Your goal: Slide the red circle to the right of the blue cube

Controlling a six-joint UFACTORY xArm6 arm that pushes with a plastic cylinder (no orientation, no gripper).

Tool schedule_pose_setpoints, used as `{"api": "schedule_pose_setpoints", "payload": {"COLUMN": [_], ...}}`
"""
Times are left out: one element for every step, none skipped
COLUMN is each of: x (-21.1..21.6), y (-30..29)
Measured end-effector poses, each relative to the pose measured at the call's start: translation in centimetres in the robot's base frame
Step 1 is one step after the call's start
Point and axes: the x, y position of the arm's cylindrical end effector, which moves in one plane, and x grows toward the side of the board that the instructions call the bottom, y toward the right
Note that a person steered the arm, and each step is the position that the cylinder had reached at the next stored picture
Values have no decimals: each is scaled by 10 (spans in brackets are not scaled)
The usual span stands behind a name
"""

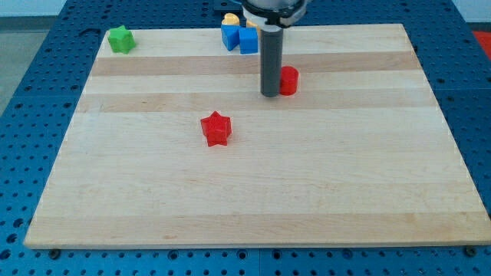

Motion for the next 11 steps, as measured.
{"api": "schedule_pose_setpoints", "payload": {"x": [13, 7, -16, -26, -24, -5, -6, -32, -72, -72, -34], "y": [37, 76, 62, 22, 28, 25, 2, -11, -12, -12, -17]}}
